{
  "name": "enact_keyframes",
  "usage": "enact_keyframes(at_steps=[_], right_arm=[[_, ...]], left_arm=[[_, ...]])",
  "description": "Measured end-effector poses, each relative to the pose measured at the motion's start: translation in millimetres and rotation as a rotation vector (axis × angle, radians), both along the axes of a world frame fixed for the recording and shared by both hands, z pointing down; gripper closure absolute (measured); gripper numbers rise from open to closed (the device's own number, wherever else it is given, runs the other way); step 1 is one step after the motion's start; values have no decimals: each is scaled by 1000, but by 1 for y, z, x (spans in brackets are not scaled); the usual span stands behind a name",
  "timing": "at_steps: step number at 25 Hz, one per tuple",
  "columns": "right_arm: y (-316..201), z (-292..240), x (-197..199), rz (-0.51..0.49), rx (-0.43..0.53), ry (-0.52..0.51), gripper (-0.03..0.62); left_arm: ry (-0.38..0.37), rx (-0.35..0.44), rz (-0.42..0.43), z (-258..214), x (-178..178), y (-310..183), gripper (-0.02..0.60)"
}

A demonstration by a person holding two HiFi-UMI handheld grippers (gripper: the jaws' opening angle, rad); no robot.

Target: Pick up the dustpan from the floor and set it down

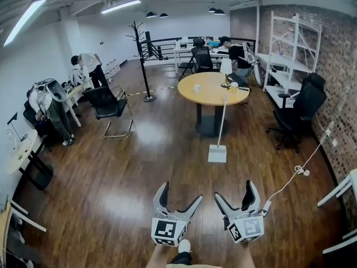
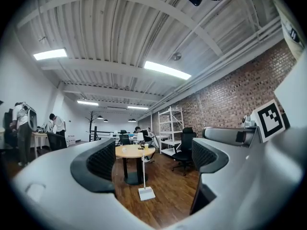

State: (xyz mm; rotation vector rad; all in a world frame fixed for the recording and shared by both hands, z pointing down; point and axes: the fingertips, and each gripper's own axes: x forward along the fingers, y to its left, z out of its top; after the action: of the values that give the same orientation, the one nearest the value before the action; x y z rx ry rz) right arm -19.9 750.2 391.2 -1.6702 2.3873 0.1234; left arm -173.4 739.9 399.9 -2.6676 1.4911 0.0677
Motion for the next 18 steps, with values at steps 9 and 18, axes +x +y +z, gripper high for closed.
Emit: enact_keyframes(at_steps=[9,18], right_arm=[[-107,-43,-41,13,64,35,66],[-162,-13,-62,42,-3,51,66]], left_arm=[[31,43,43,-34,-40,-116,106],[5,-14,103,-3,-45,-175,107]])
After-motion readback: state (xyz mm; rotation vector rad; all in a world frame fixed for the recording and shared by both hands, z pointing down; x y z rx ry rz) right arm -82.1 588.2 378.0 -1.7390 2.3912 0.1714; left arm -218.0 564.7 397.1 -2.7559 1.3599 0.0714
